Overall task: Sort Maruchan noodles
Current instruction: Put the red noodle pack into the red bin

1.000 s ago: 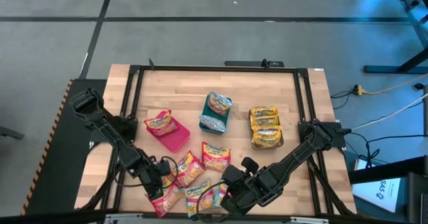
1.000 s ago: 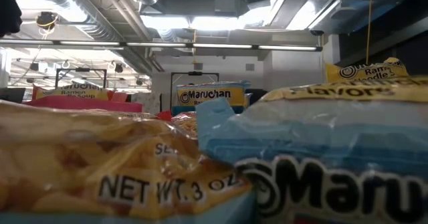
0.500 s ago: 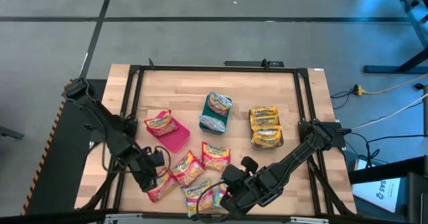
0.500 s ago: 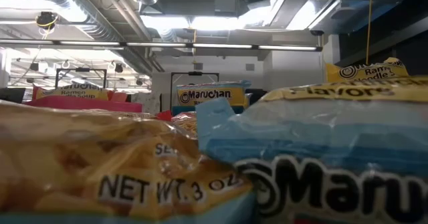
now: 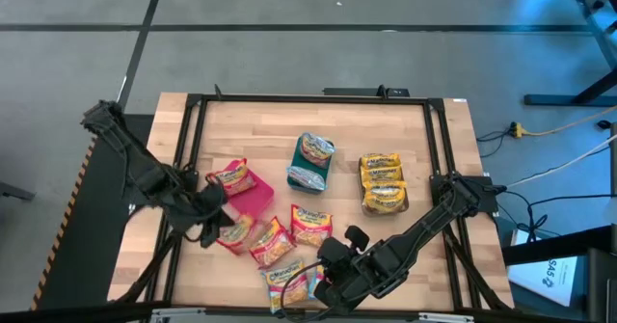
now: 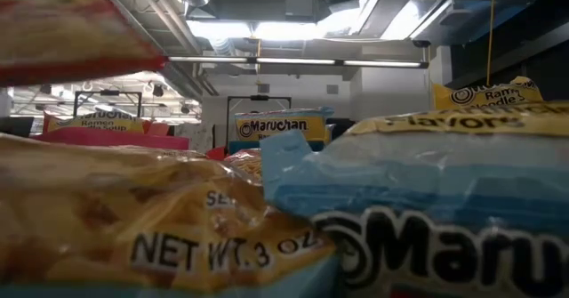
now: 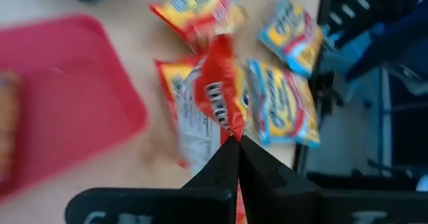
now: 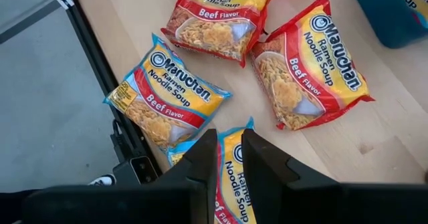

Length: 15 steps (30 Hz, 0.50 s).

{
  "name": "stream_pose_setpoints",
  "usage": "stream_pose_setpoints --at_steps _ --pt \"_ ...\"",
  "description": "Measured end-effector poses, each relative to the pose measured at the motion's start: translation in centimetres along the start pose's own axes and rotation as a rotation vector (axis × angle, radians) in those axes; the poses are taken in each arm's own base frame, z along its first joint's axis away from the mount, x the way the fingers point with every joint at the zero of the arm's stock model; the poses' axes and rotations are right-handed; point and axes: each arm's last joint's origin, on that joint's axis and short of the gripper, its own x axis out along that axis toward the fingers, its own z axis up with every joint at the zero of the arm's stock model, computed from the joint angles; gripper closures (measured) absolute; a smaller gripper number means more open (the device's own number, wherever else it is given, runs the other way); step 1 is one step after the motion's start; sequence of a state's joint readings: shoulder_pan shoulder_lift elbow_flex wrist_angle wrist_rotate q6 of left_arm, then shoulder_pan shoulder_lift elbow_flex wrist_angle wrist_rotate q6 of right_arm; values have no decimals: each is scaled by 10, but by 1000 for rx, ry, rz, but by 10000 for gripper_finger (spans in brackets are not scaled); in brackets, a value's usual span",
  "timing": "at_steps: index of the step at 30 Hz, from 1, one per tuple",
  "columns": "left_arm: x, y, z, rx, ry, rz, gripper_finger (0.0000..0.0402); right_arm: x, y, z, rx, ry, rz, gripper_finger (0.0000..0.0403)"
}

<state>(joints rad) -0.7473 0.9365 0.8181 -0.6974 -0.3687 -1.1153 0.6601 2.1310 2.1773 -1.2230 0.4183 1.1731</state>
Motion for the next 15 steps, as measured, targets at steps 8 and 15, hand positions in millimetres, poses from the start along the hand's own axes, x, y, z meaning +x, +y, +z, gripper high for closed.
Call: stream_pose_setpoints --at_steps 8,15 --pt "-14 26 19 20 -93 109 401 0 2 1 12 -19 21 336" --pt "-16 40 34 44 -148 185 401 0 4 3 21 -57 24 336"
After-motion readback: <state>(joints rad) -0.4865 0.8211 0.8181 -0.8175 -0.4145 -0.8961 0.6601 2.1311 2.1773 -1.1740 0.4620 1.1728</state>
